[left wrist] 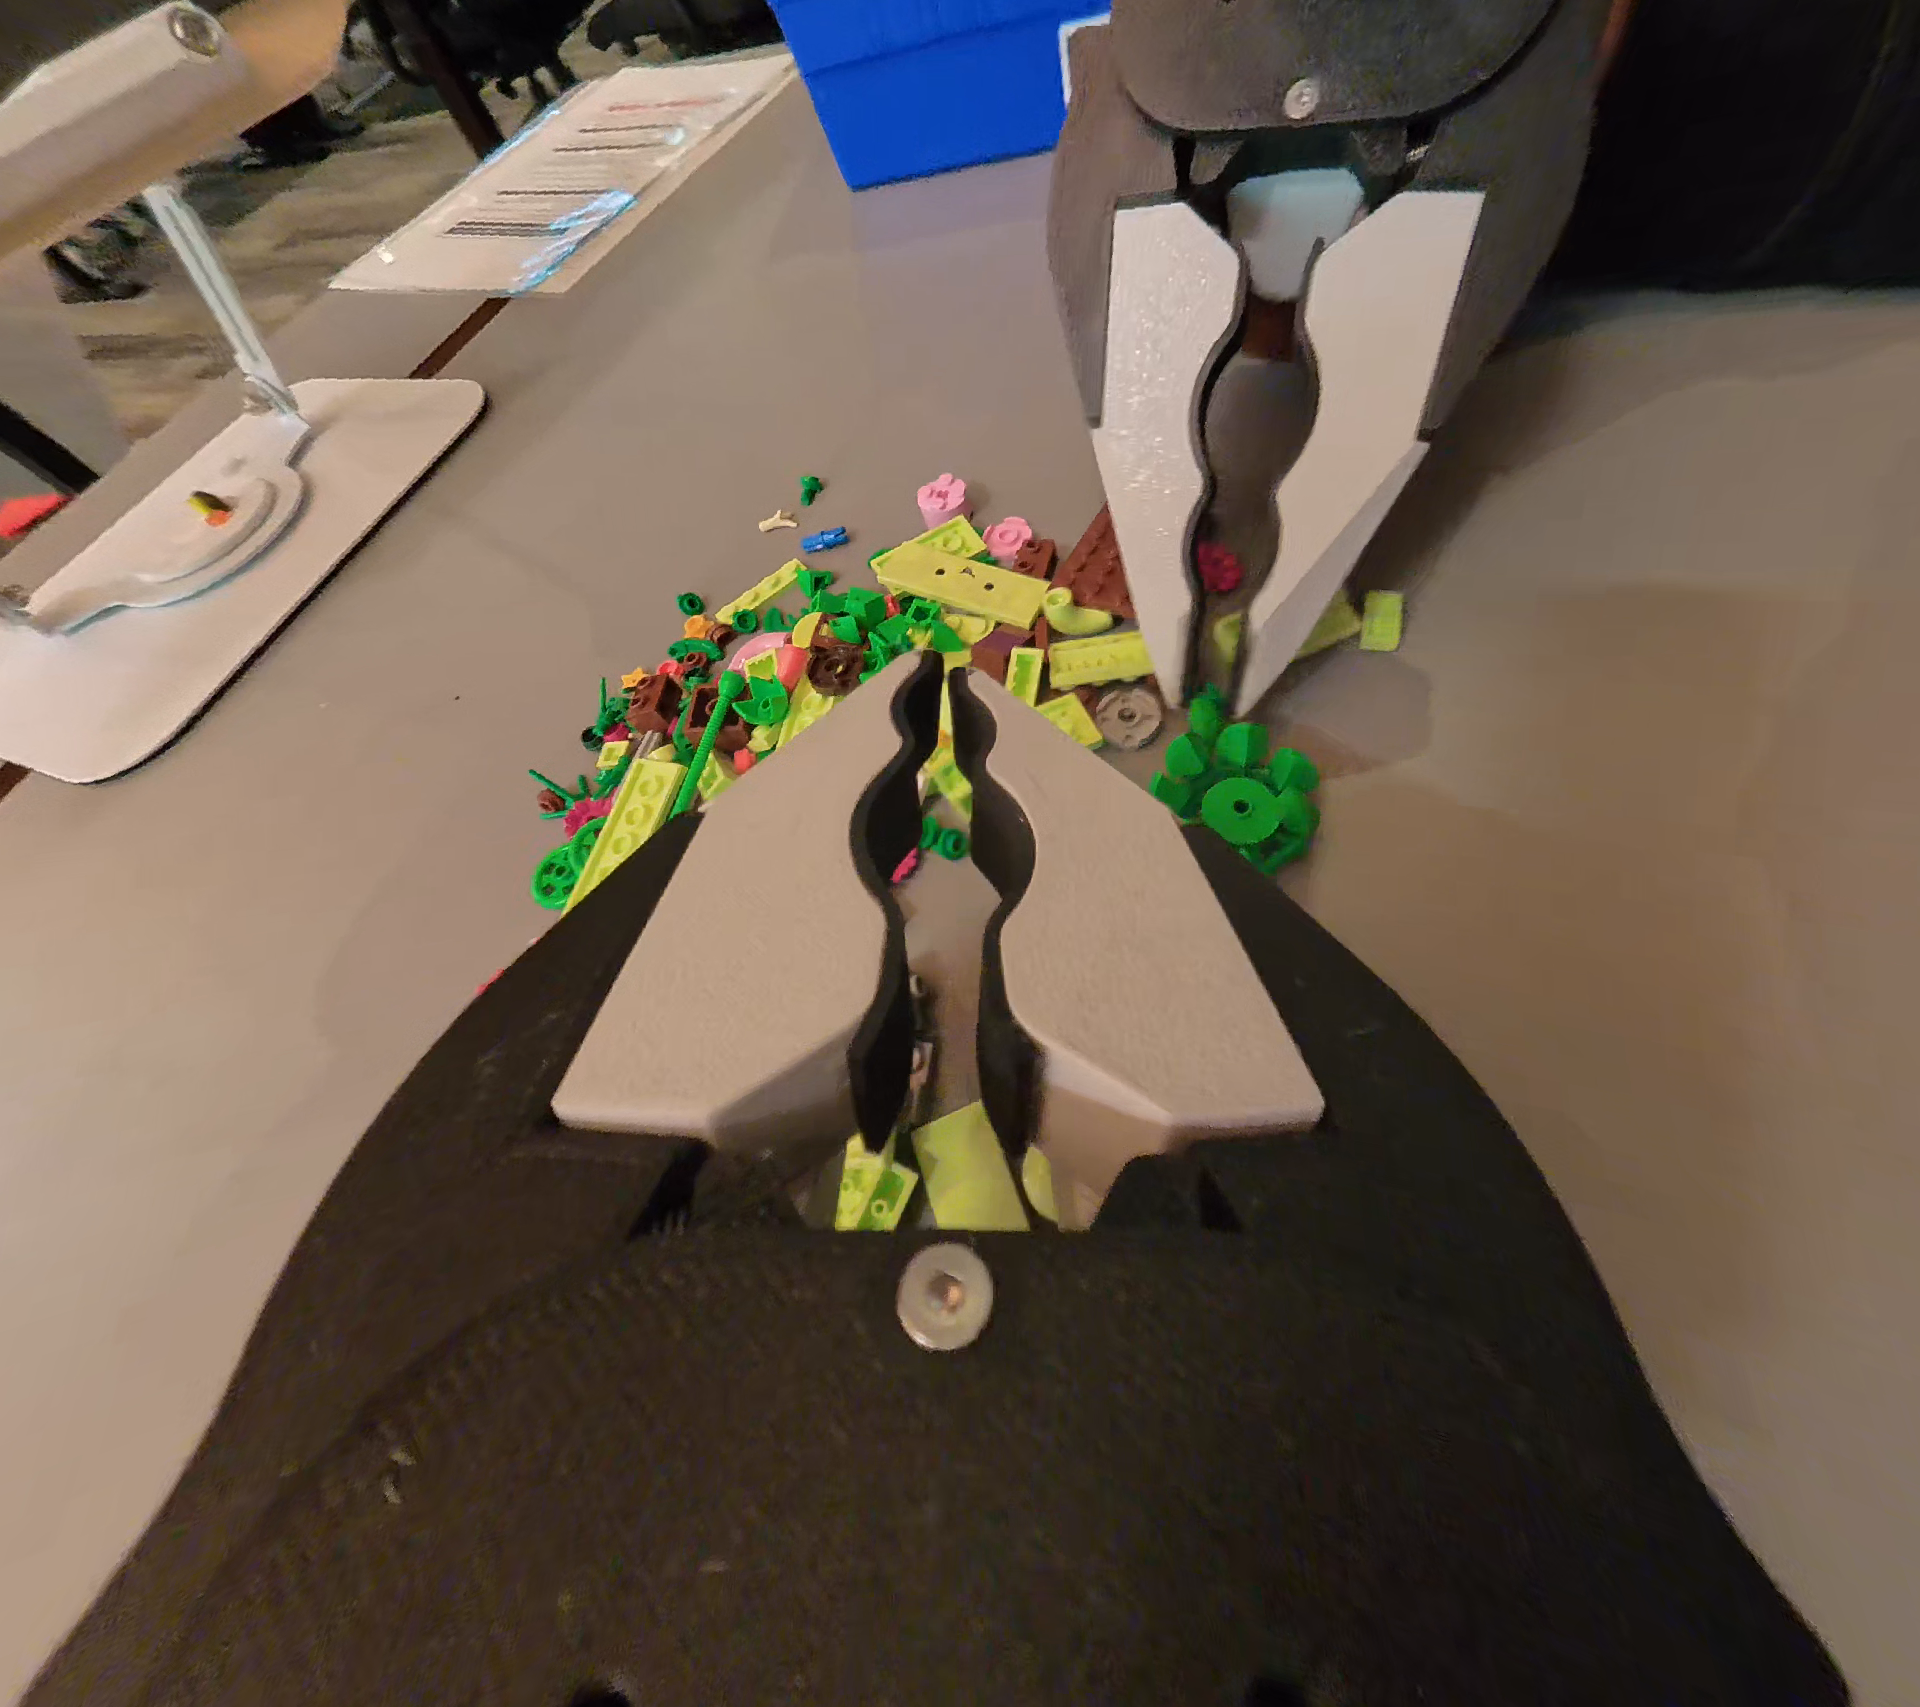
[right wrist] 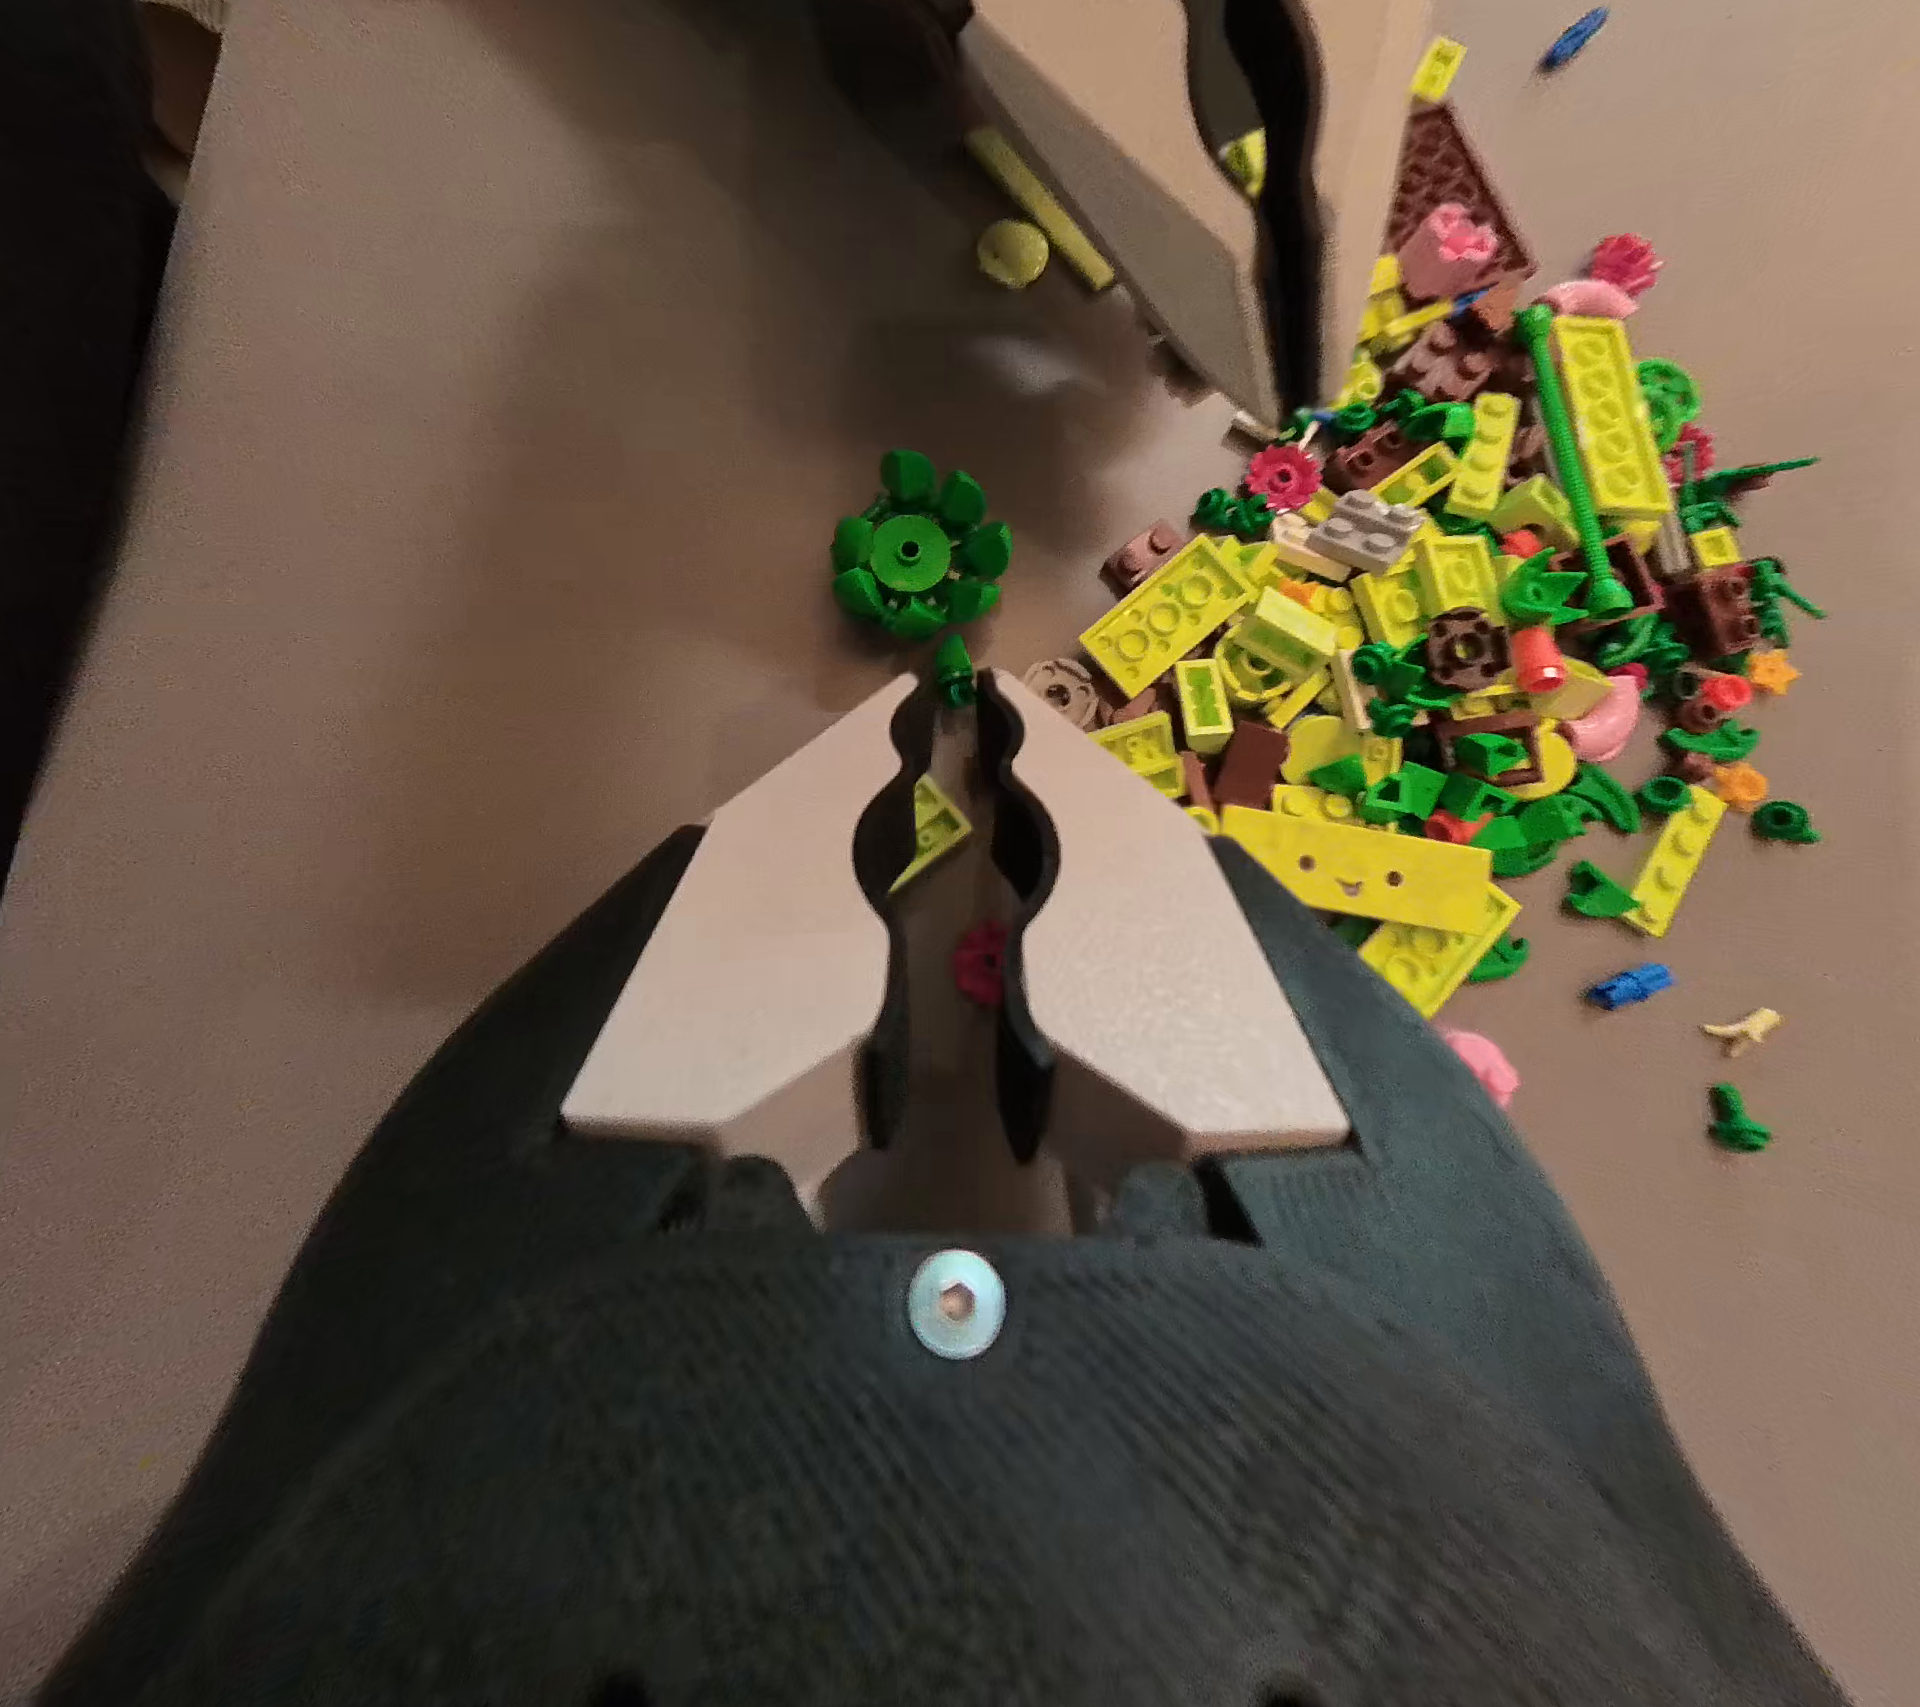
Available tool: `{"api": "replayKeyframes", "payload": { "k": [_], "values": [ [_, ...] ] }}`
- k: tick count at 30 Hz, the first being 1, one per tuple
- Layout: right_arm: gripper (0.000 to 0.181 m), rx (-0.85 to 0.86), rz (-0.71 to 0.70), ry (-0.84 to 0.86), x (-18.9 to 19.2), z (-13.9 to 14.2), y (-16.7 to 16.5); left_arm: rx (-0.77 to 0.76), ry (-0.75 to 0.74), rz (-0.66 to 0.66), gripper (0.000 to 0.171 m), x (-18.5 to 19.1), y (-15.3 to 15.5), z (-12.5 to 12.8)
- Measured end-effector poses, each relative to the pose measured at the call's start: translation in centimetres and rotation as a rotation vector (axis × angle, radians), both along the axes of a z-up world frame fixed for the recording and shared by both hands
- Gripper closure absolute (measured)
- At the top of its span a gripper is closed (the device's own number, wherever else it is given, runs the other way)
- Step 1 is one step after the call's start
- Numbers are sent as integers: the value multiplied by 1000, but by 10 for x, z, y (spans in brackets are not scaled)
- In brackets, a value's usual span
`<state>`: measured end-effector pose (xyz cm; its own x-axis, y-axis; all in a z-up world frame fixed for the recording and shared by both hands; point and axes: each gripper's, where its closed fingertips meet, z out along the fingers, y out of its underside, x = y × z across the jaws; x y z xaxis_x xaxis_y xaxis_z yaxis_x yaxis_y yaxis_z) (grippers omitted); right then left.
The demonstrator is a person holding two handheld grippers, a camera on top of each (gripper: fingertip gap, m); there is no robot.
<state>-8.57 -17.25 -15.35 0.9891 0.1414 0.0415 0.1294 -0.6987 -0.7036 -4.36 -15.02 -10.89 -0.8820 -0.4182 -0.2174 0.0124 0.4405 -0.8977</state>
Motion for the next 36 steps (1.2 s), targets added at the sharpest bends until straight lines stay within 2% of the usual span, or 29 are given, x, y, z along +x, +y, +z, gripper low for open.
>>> {"api": "replayKeyframes", "payload": {
  "k": [3,6,11,13,22,27,32,36],
  "values": [
    [177,84,-60,-49,15,17,1,-117,83,-48,165,-6,-3,11],
    [176,210,-106,-154,29,41,3,-285,235,-133,161,-17,-8,26],
    [177,412,-98,-250,22,80,10,-478,484,-239,141,-28,-12,40],
    [177,430,-93,-284,19,85,12,-504,518,-257,142,-30,-13,41],
    [177,452,-69,-327,11,87,18,-528,550,-302,171,-36,-16,44],
    [178,501,-54,-318,8,95,16,-603,632,-339,171,-38,-15,51],
    [178,501,-65,-353,9,95,17,-623,644,-340,171,-37,-13,52],
    [178,507,-92,-417,13,99,17,-629,683,-352,152,-38,-15,50]
  ]
}}
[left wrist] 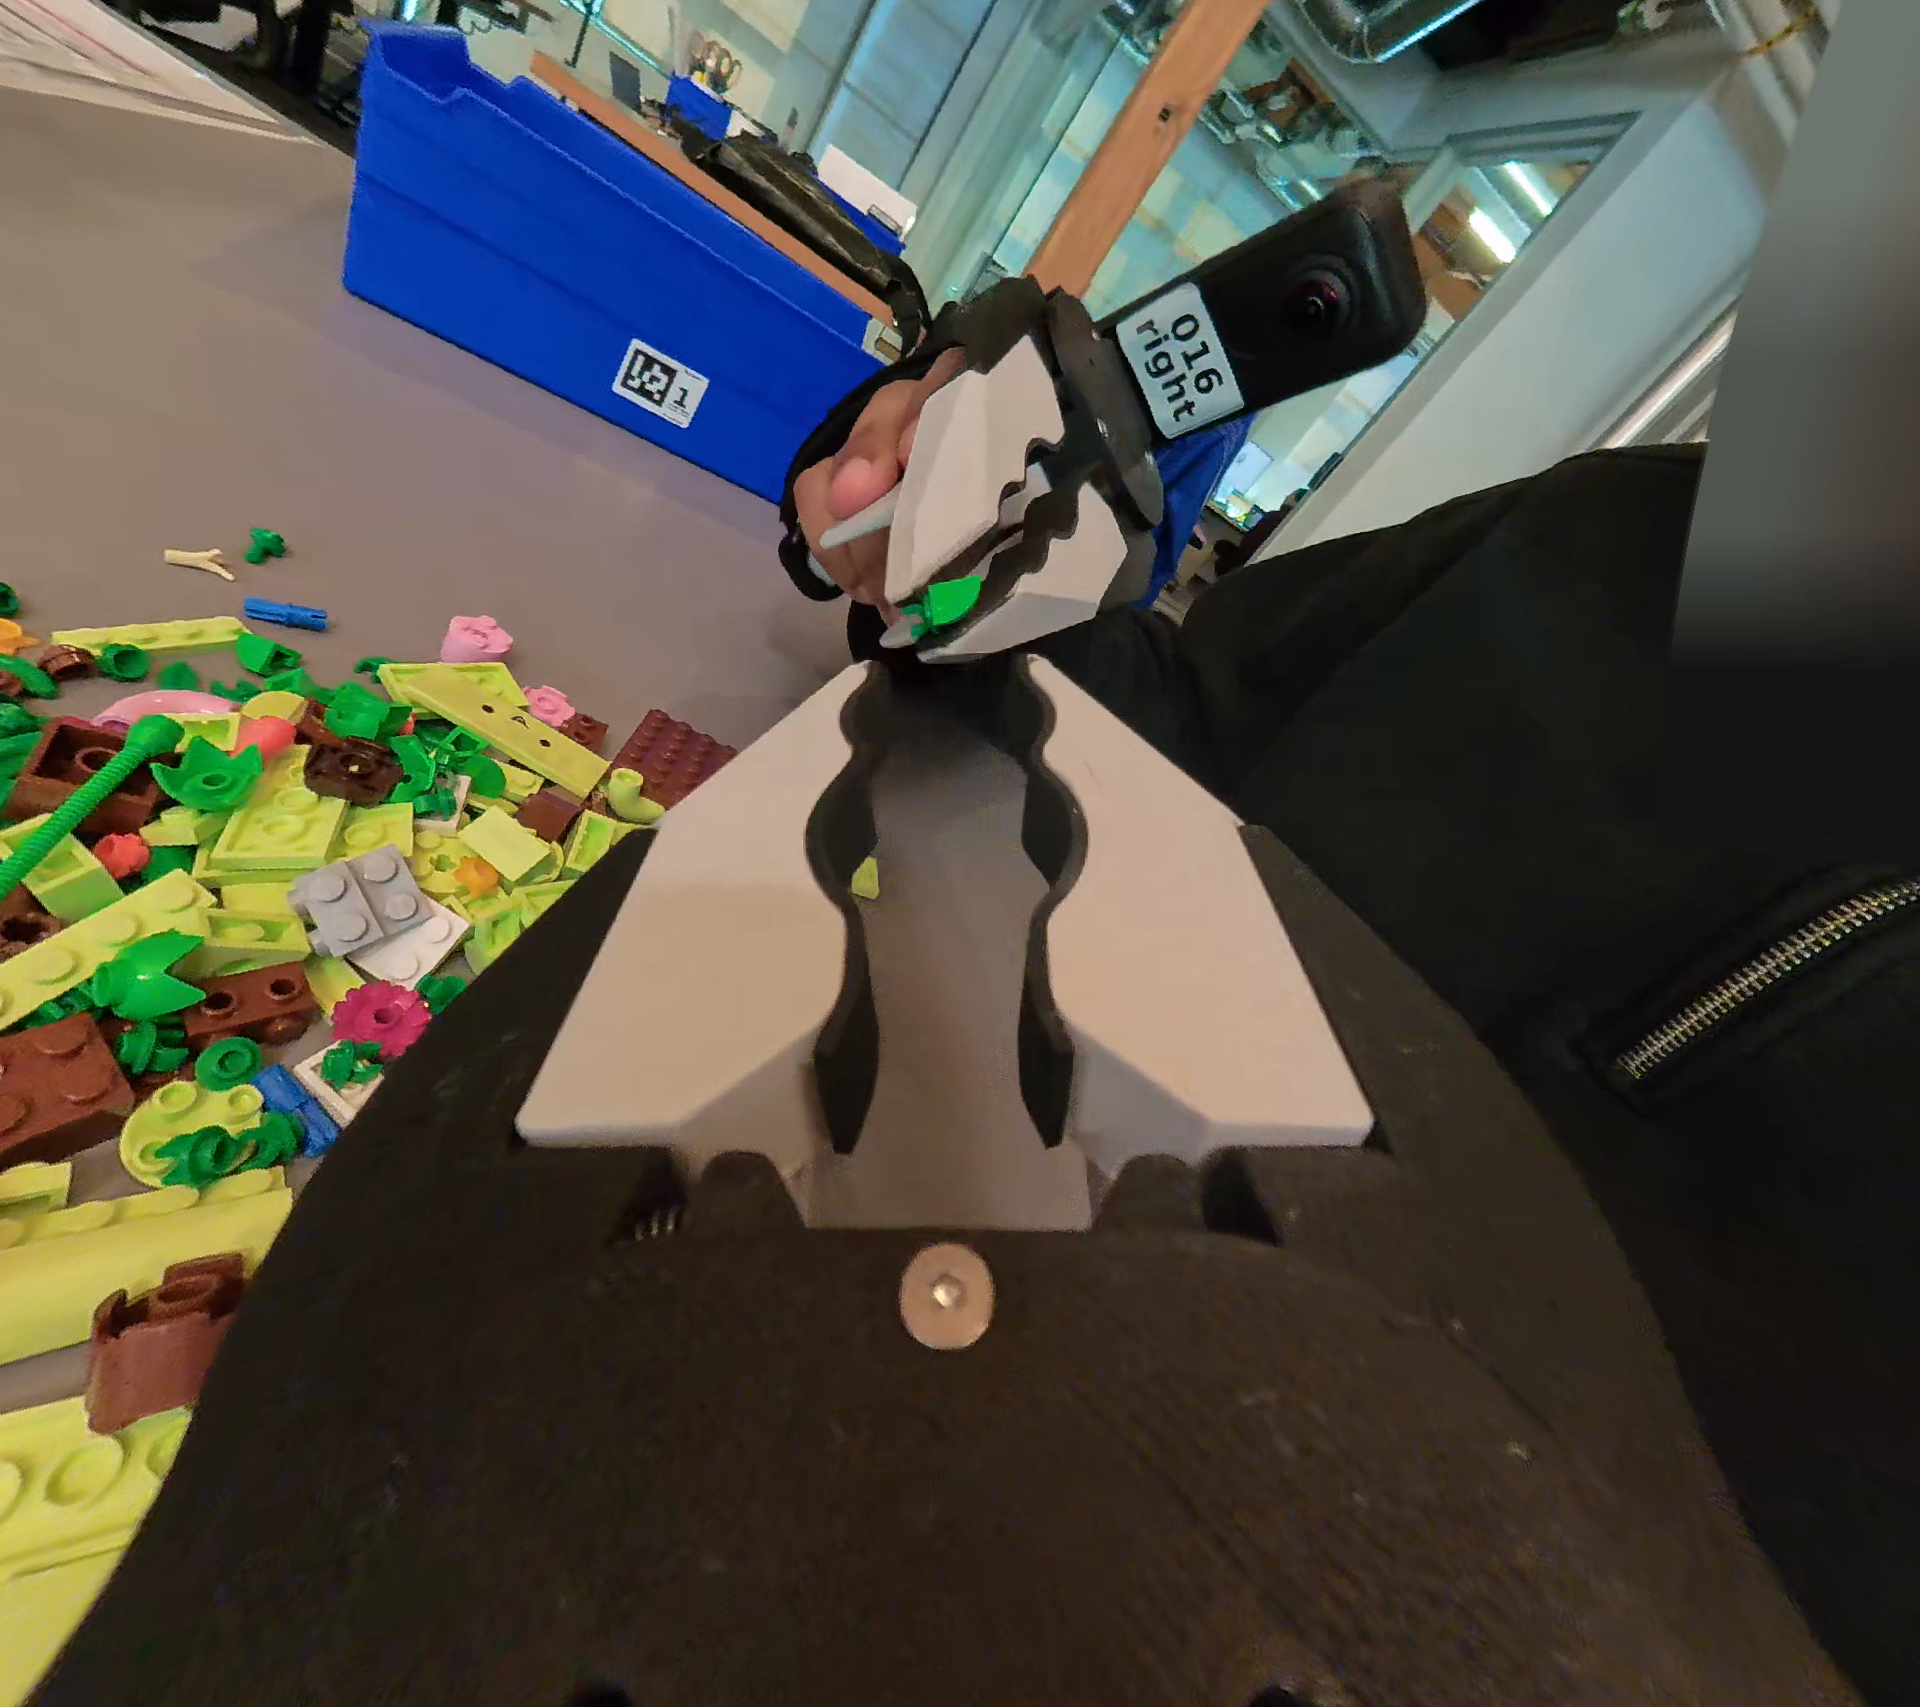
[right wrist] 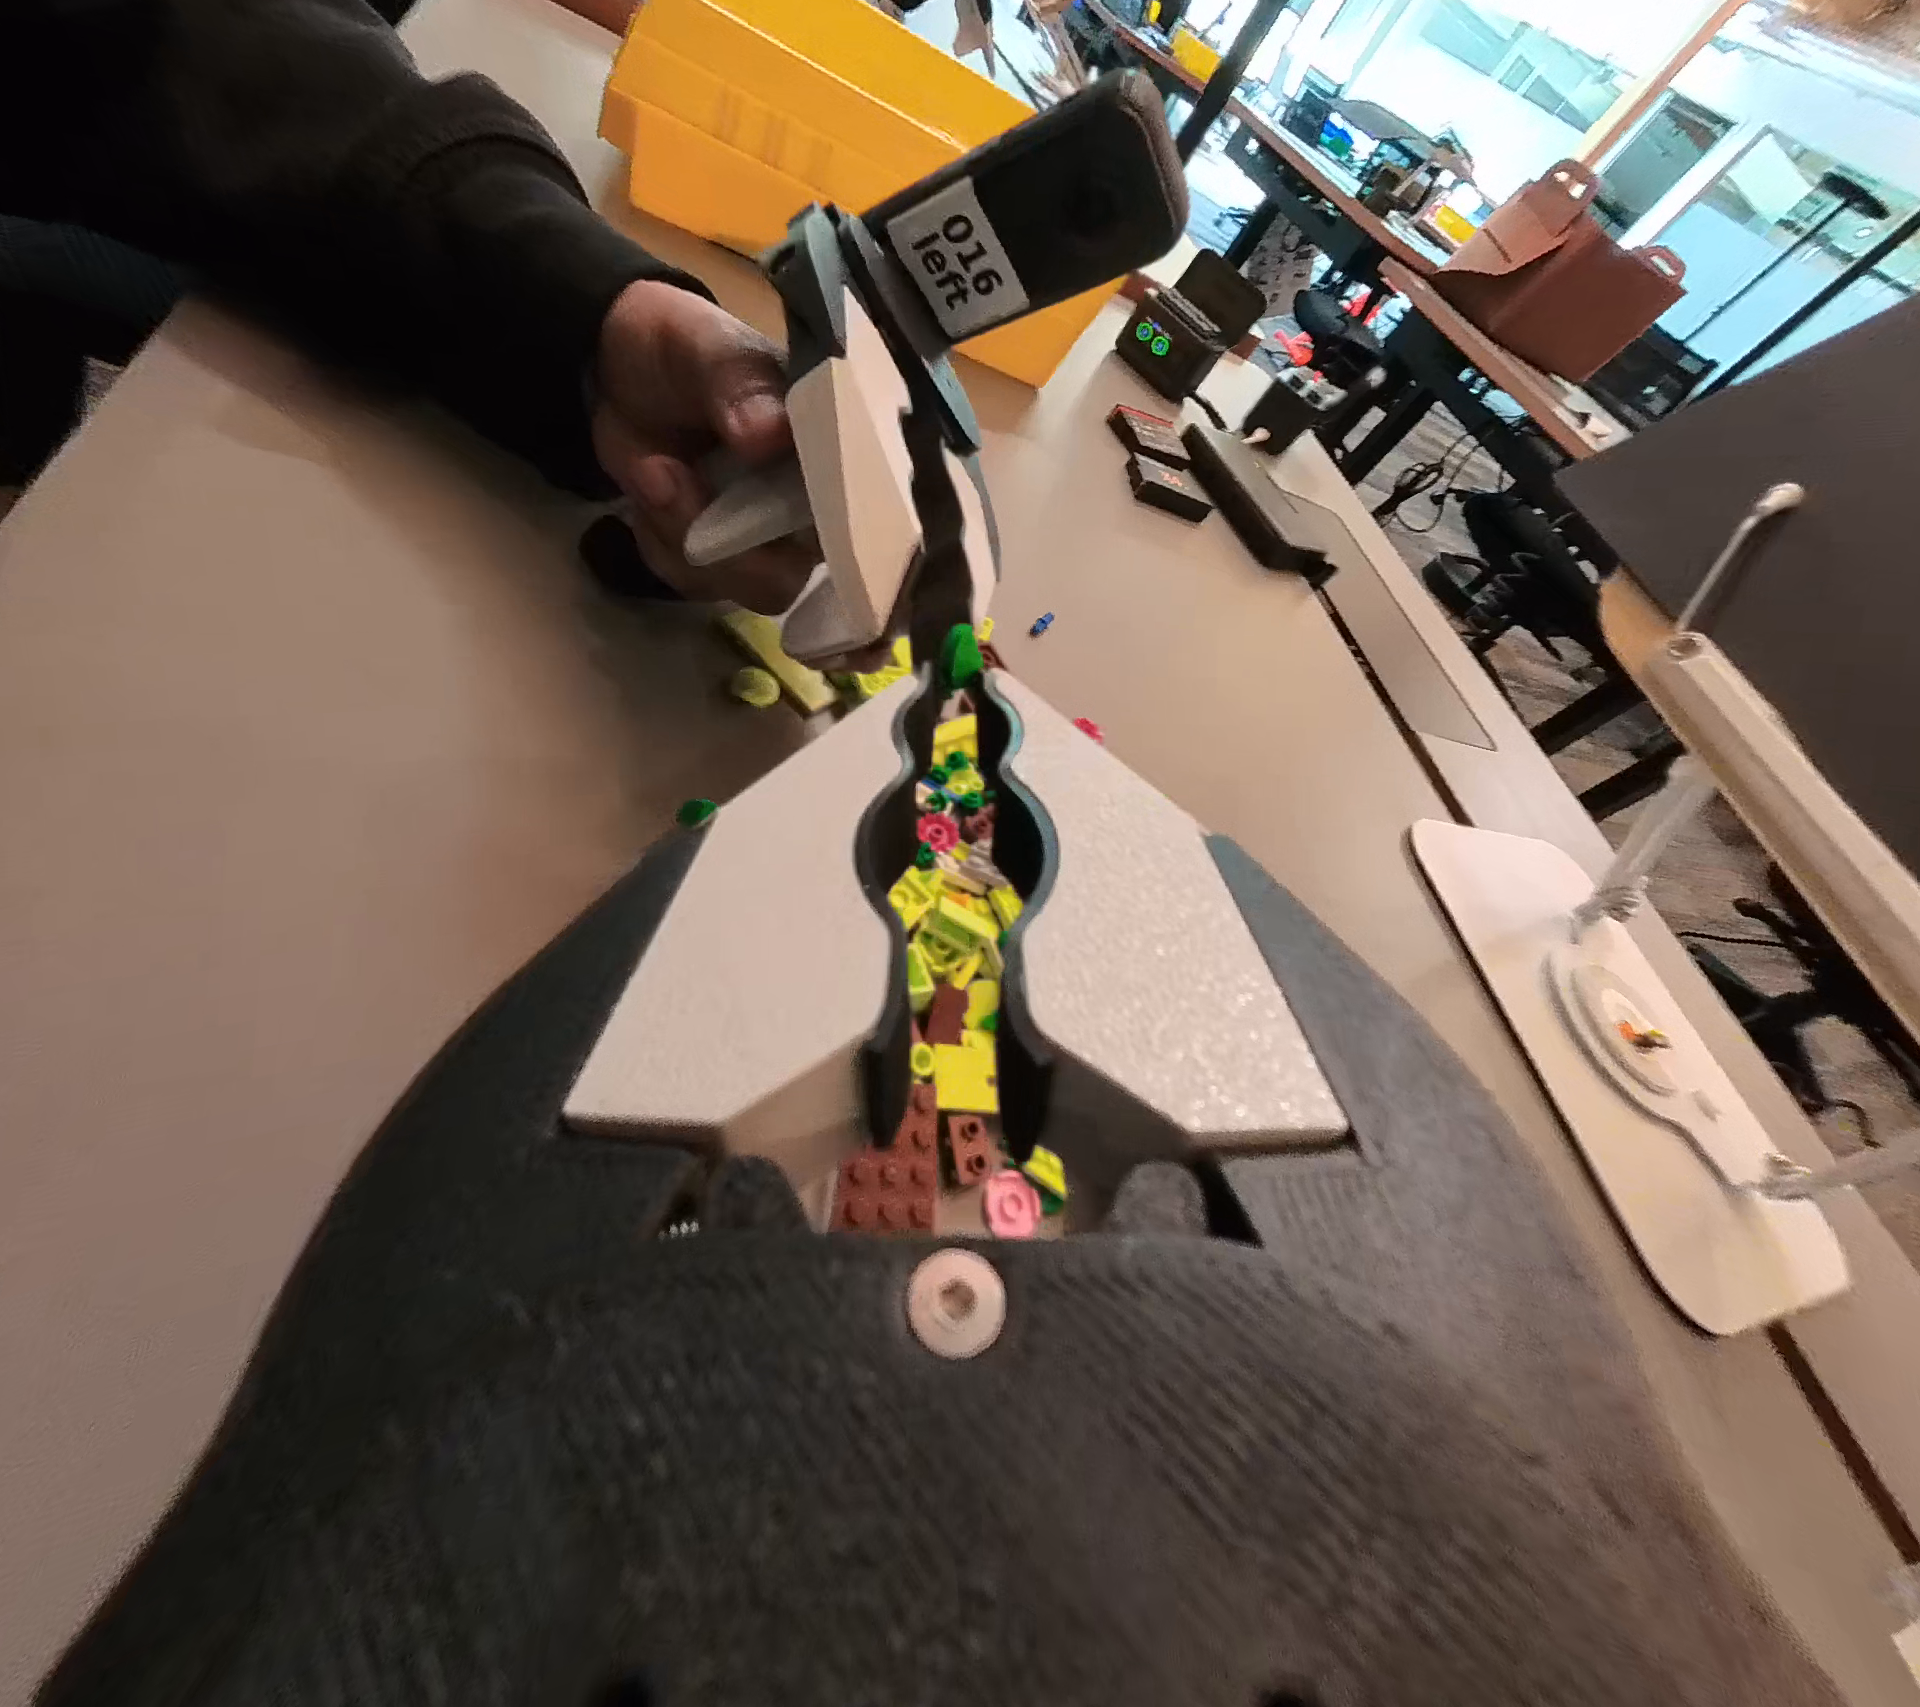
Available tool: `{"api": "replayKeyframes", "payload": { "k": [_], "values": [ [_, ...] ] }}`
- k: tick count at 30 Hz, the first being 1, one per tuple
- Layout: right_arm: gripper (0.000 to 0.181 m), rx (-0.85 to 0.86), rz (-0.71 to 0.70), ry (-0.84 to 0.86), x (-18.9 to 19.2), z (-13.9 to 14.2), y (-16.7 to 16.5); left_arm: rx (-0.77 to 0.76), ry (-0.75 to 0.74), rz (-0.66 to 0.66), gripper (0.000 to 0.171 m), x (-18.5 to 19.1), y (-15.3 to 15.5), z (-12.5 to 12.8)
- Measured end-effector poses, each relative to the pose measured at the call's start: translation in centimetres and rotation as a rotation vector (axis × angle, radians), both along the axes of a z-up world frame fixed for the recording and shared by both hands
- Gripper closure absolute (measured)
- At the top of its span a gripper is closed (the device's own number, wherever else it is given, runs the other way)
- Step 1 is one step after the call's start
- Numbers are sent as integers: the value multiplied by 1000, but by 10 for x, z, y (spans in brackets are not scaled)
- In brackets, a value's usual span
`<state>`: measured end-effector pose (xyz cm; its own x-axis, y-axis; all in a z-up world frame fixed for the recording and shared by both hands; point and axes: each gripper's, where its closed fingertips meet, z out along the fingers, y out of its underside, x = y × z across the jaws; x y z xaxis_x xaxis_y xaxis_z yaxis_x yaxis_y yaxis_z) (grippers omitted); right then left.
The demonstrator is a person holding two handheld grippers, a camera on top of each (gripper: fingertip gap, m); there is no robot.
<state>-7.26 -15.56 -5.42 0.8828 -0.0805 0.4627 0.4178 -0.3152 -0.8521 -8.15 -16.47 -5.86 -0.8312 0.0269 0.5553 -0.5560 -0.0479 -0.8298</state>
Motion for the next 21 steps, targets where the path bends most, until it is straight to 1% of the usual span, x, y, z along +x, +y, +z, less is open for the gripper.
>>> {"api": "replayKeyframes", "payload": {
  "k": [3,5,8,9,10,12,16,21],
  "values": [
    [178,-48,-27,-88,2,-6,0,0,3,20,147,2,-1,-1],
    [178,-77,-41,-146,2,-9,2,22,-8,60,147,7,0,-4],
    [178,-133,-65,-212,3,-16,4,67,-56,110,153,12,1,-8],
    [178,-140,-71,-226,2,-17,5,75,-69,107,154,12,1,-8],
    [178,-143,-76,-235,3,-17,5,69,-74,99,158,10,2,-6],
    [177,-135,-79,-237,4,-16,5,48,-66,93,164,10,3,-3],
    [178,-89,-52,-162,1,-10,3,-7,-9,69,166,9,4,3],
    [178,-23,-5,-96,-6,0,3,-96,64,-3,169,3,7,13]
  ]
}}
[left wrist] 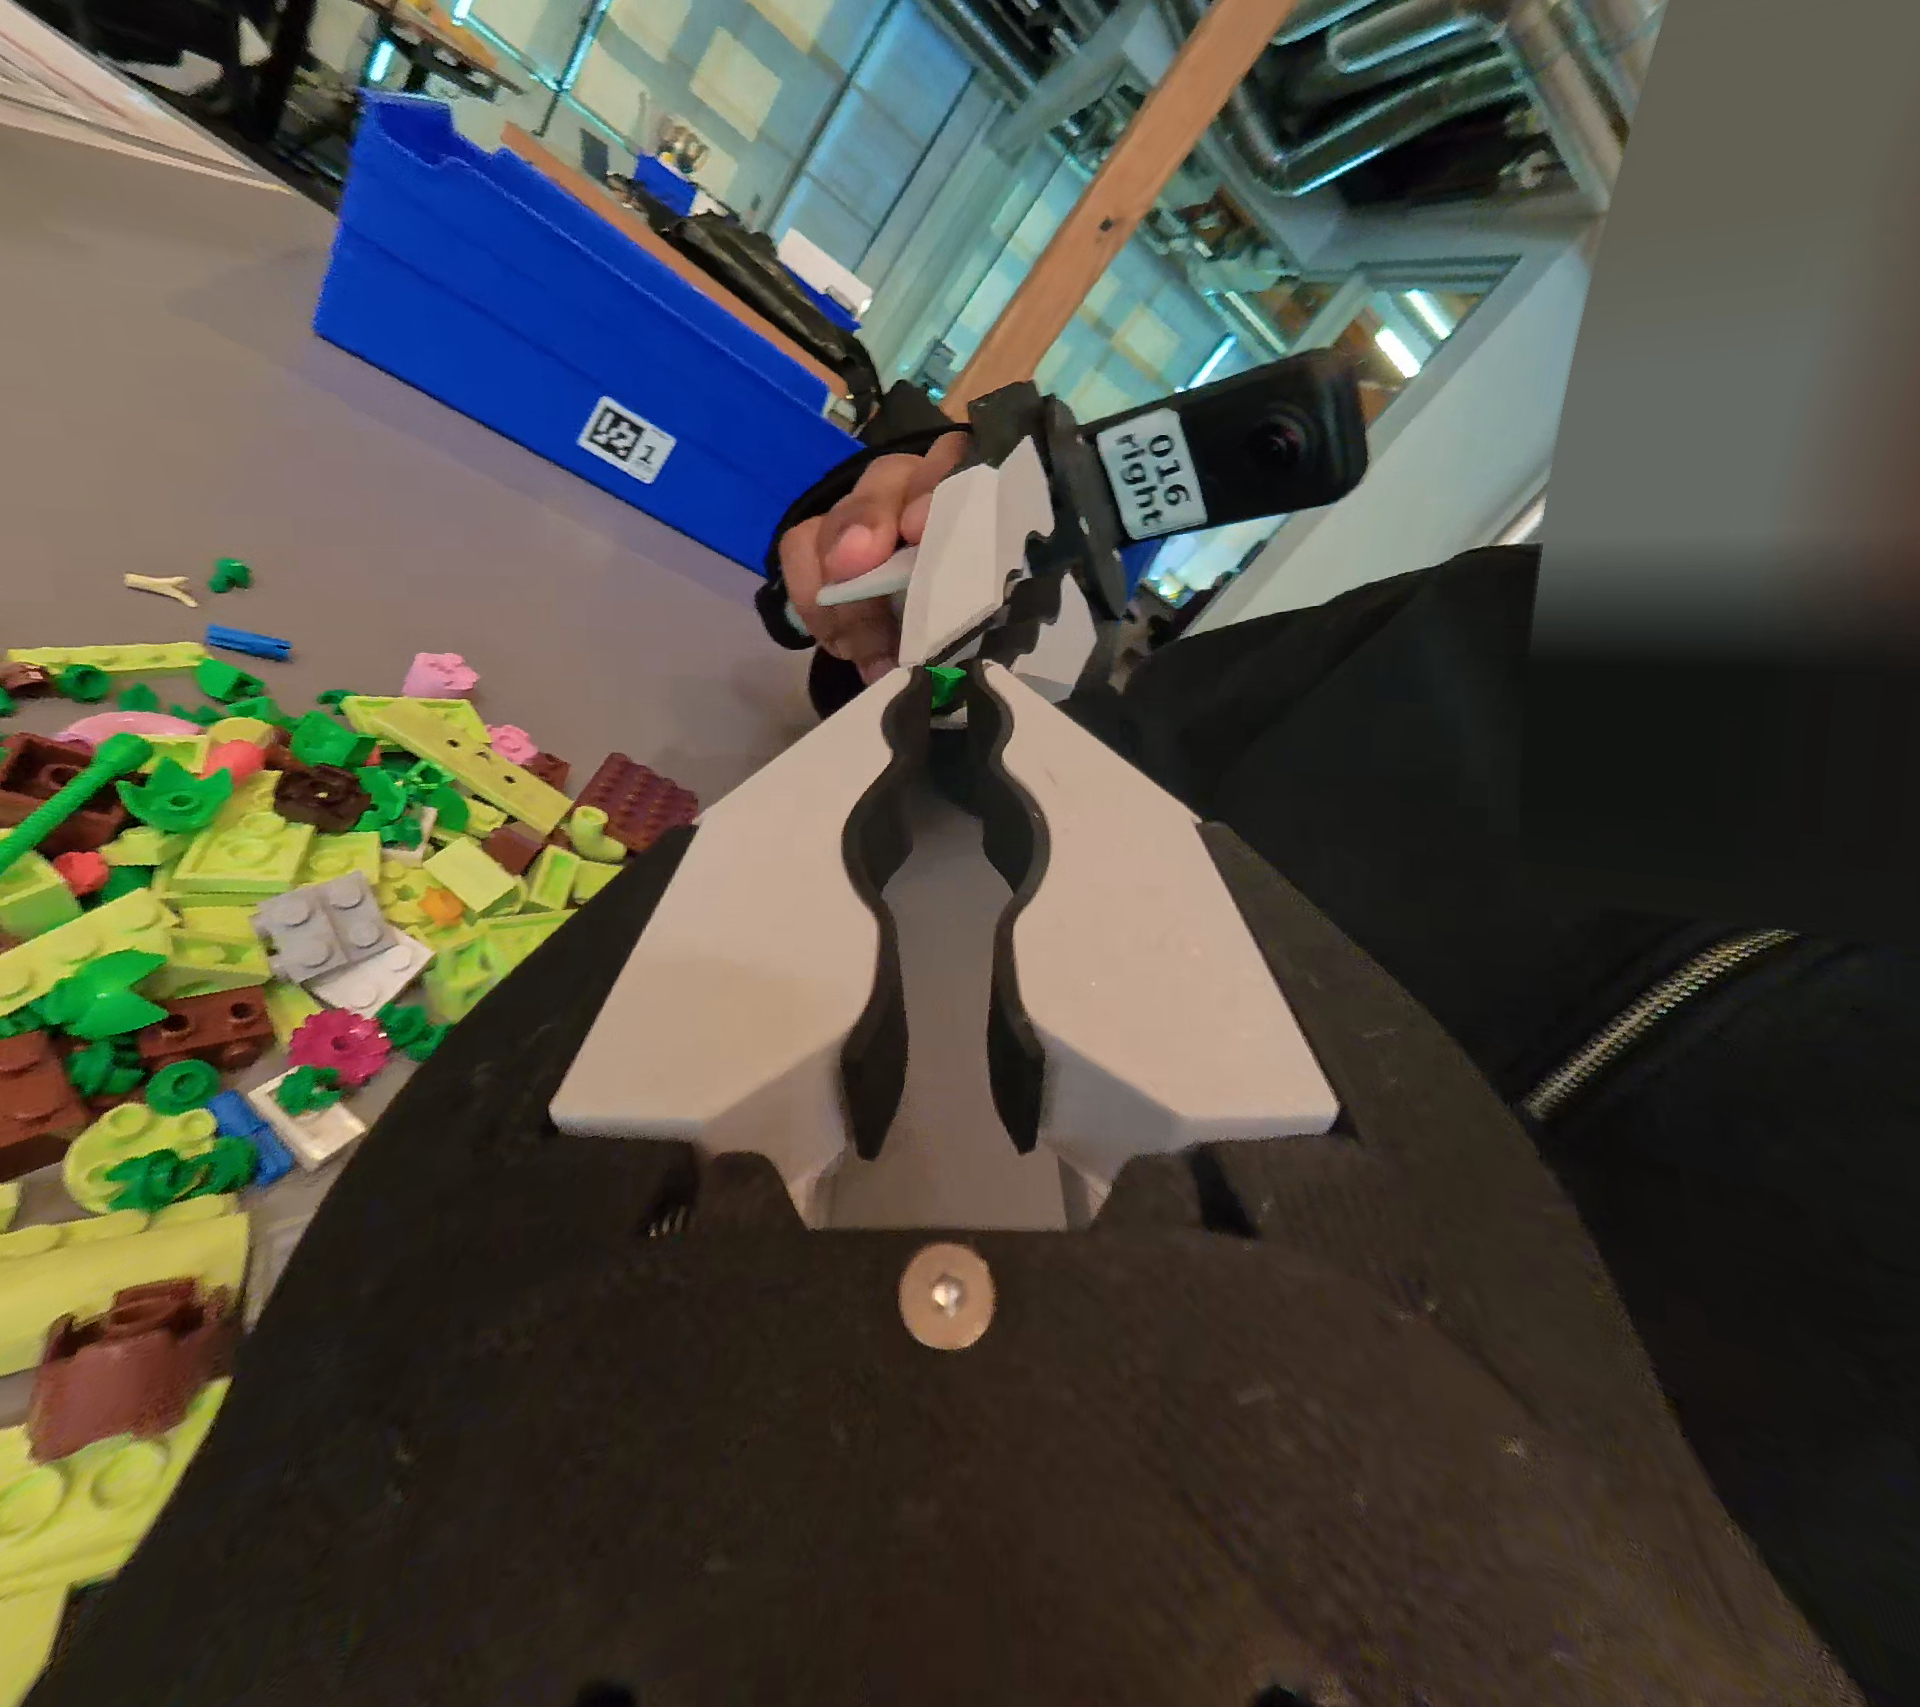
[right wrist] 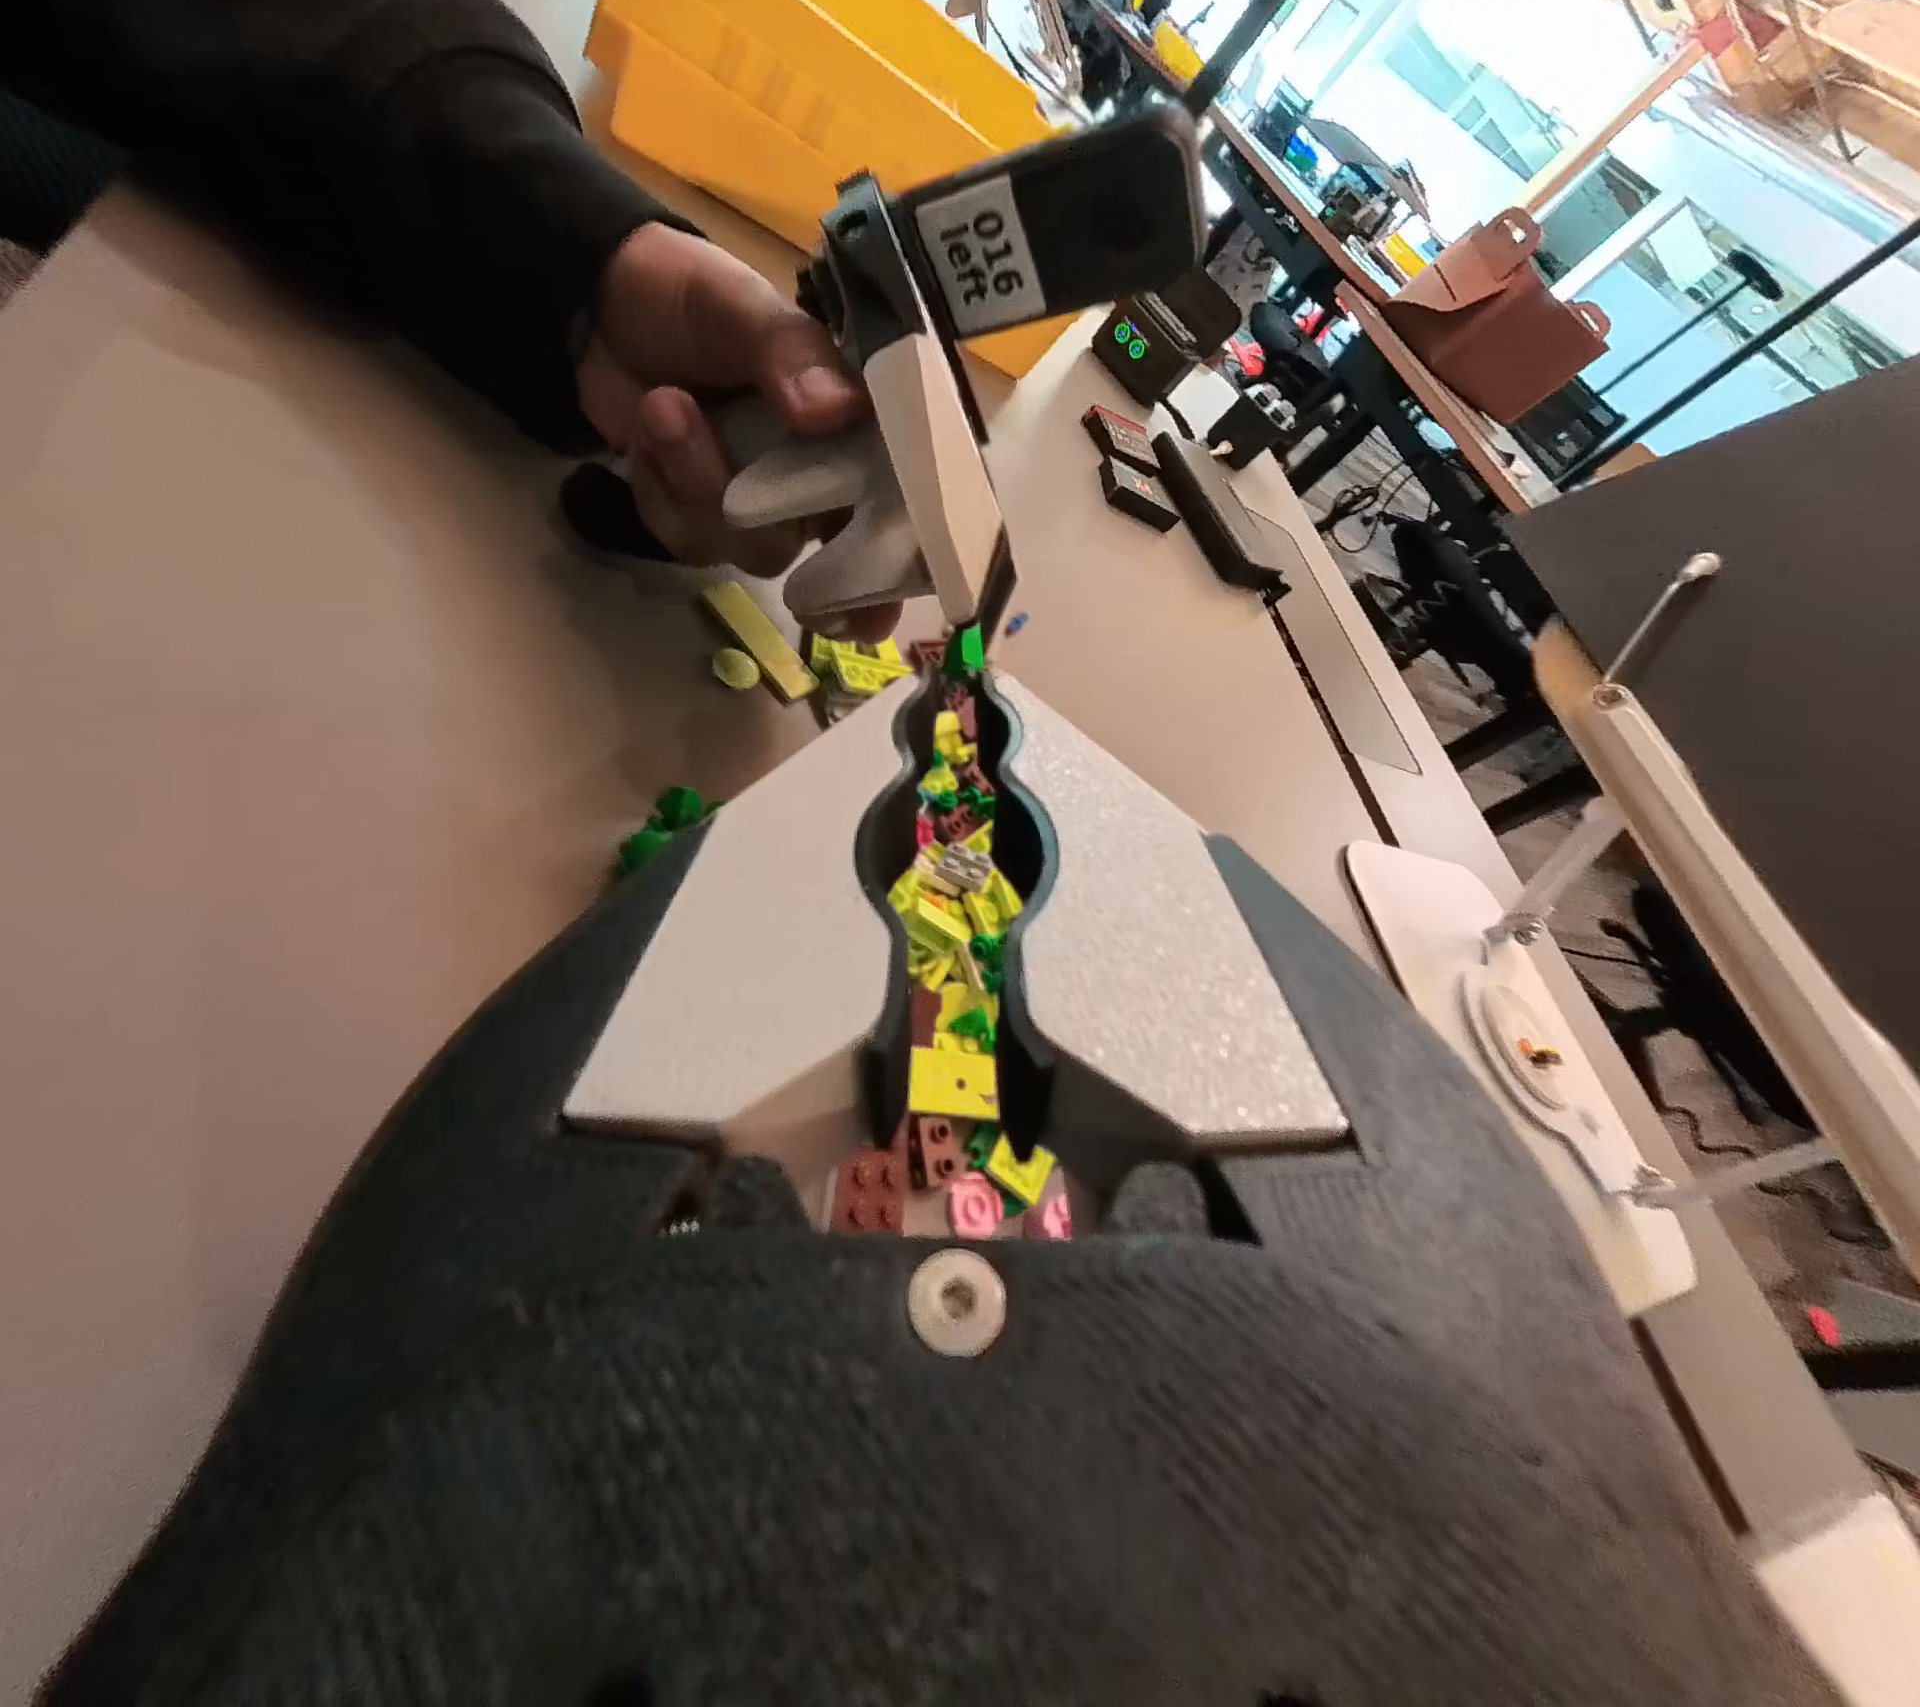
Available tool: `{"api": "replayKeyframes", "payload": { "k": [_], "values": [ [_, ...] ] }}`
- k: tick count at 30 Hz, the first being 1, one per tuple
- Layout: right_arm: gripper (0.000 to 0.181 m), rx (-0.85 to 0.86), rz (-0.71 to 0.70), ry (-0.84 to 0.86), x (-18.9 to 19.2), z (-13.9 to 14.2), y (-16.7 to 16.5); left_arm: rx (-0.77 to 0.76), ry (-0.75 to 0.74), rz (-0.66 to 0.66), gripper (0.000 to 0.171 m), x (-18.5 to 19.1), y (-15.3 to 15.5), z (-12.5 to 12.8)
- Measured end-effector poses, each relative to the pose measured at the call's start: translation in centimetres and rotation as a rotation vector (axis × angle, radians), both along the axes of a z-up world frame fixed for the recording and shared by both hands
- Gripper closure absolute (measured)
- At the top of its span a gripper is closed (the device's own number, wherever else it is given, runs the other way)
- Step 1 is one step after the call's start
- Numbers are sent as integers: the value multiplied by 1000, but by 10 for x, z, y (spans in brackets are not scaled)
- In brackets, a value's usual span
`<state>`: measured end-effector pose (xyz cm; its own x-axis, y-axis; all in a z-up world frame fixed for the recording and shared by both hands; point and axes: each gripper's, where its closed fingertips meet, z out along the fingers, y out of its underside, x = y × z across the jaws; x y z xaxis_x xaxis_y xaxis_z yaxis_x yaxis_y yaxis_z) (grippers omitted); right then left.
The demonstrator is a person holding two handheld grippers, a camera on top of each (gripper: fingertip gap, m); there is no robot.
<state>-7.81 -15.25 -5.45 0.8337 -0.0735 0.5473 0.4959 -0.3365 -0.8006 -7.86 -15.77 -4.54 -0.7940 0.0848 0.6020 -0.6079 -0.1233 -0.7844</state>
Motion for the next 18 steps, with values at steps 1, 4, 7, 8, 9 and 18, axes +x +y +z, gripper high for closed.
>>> {"api": "replayKeyframes", "payload": {
  "k": [1,4,7,8,9,18],
  "values": [
    [178,13,14,19,-2,2,0,-17,14,-15,170,-1,0,2],
    [178,62,56,79,-6,8,0,-70,60,-56,170,-5,0,7],
    [178,103,83,152,-8,12,0,-107,97,-78,170,-6,1,10],
    [179,111,89,179,-8,12,0,-112,105,-82,170,-6,1,10],
    [179,116,95,207,-8,12,0,-112,107,-84,170,-6,1,10],
    [179,75,49,215,0,9,-4,50,-140,82,142,4,4,3]
  ]
}}
